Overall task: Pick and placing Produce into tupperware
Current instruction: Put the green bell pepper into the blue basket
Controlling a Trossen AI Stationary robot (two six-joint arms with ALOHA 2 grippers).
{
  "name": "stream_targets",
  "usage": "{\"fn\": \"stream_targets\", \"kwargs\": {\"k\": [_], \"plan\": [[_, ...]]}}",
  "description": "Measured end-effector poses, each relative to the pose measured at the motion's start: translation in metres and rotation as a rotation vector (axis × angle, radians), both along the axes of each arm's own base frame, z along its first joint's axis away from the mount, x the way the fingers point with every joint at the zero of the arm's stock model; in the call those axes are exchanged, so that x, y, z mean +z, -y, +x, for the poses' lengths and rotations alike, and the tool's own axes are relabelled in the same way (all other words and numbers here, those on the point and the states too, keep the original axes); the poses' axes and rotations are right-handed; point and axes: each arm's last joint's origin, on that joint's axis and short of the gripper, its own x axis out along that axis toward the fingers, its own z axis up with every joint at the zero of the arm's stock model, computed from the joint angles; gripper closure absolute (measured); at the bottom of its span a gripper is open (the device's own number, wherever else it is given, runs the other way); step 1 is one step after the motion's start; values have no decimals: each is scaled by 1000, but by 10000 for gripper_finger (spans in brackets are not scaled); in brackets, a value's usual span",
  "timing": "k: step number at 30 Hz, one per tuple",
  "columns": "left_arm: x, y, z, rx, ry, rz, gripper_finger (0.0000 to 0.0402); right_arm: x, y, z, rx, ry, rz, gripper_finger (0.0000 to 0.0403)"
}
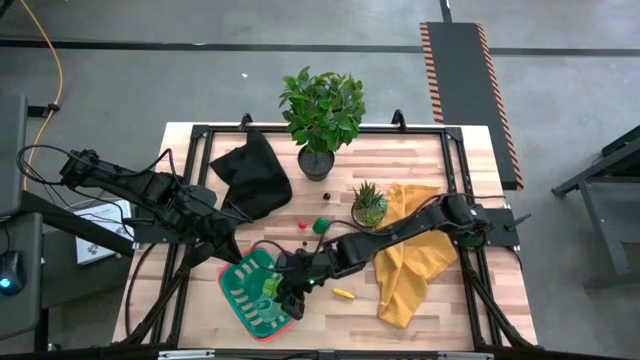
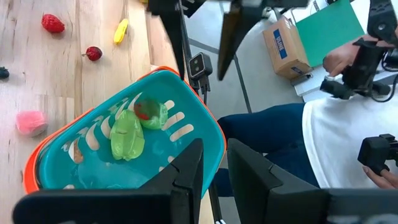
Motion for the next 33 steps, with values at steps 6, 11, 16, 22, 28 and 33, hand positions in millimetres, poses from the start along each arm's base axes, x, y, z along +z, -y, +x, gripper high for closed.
{"fn": "stream_targets", "kwargs": {"k": [6,11,16,22,28,33], "plan": [[0,0,0,-2,4,3,339,30,9,-18,-78,8,-75,215],[0,0,0,1,8,12,339,52,12,-41,-138,-27,-159,215],[0,-1,1,14,17,29,339,65,14,-65,-181,-100,-258,215],[0,-2,1,46,30,60,339,71,17,-87,-219,-195,-336,215],[0,-3,2,72,36,77,339,79,21,-101,-232,-233,-374,215],[5,-2,5,77,90,64,339,94,30,-120,-241,-265,-405,215]]}}
